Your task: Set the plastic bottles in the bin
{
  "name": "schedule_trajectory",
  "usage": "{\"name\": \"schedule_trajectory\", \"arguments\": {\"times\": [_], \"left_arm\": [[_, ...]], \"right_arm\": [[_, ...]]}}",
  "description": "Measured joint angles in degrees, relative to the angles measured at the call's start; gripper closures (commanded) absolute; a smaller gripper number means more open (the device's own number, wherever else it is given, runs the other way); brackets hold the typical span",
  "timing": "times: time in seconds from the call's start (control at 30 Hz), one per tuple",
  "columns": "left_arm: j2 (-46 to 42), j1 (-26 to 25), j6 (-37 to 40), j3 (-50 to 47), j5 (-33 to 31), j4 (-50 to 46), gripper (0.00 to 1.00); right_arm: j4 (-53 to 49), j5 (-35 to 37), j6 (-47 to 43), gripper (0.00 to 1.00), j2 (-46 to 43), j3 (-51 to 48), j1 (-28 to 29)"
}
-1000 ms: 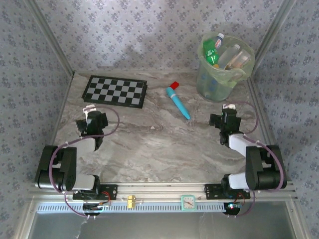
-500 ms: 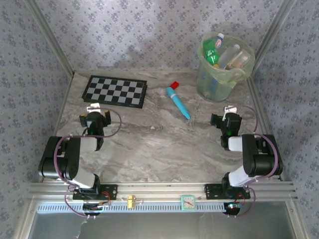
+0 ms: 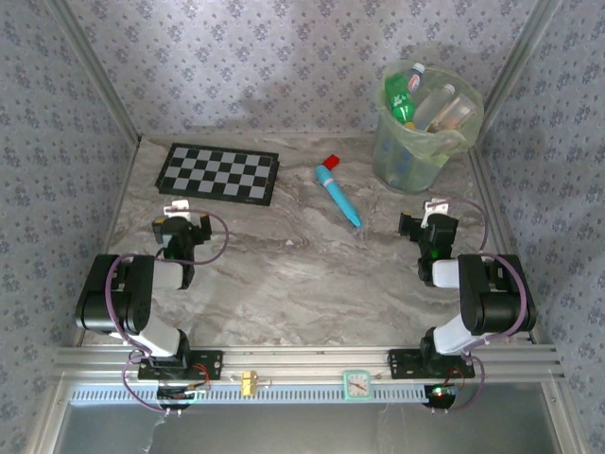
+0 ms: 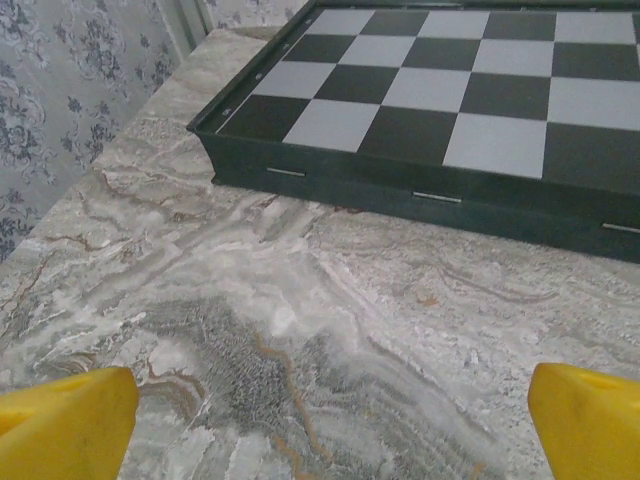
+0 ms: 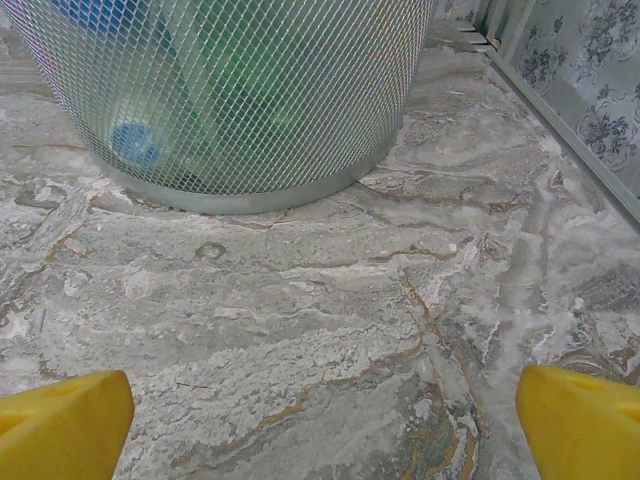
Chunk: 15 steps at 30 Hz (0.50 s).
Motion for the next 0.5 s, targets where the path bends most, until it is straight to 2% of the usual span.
{"name": "schedule_trajectory", "arguments": {"times": [0.5], "left_arm": [[0.0, 0.7, 0.0, 0.0, 1.4, 0.3, 0.0]], "right_arm": [[0.0, 0.0, 0.0, 0.0, 0.0, 0.0, 0.0]]}}
